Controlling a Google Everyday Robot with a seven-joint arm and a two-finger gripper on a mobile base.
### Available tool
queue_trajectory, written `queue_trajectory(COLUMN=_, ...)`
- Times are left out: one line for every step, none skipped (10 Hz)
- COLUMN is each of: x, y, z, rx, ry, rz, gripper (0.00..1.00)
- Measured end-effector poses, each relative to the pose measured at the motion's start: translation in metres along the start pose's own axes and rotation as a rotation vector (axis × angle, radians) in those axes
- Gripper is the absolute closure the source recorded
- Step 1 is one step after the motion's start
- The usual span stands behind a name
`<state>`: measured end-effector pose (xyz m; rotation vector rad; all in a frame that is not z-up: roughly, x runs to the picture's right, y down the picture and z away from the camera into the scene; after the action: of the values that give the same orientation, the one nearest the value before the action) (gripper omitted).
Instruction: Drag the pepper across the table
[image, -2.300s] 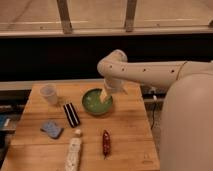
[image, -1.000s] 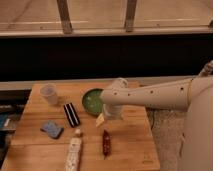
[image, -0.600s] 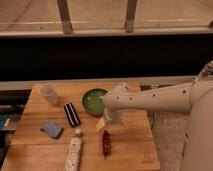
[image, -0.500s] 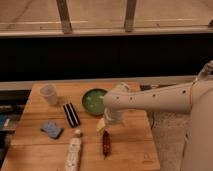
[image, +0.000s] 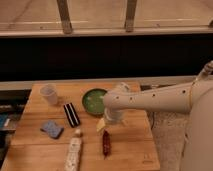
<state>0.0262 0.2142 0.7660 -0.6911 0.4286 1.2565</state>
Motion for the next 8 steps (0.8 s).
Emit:
queue_trajectory(x=0.002, y=0.002, z=0.005, rx=0.019, ry=0.009, rz=-0.001, gripper=0.20)
queue_trajectory(x=0.006, y=0.001, z=0.010, rx=0.040, ry=0.021, rz=0.006, gripper=0.20)
queue_trajectory(x=0.010, y=-0.004, z=0.013, rx=0.054, ry=0.035, rz=0.017, gripper=0.20)
queue_trajectory(x=0.011, y=-0.005, z=0.015, rx=0.061, ry=0.040, rz=0.020, gripper=0.20)
queue_trajectory(x=0.012, y=-0.004, z=0.019, rx=0.067, ry=0.049, rz=0.019, gripper=0.20)
queue_trajectory(x=0.013, y=-0.003, z=0.024, rx=0.065, ry=0.057, rz=0.017, gripper=0.20)
queue_trajectory(x=0.014, y=-0.003, z=0.028, rx=0.061, ry=0.064, rz=0.018, gripper=0.20)
queue_trajectory(x=0.015, y=0.000, z=0.035, rx=0.048, ry=0.074, rz=0.015, gripper=0.20)
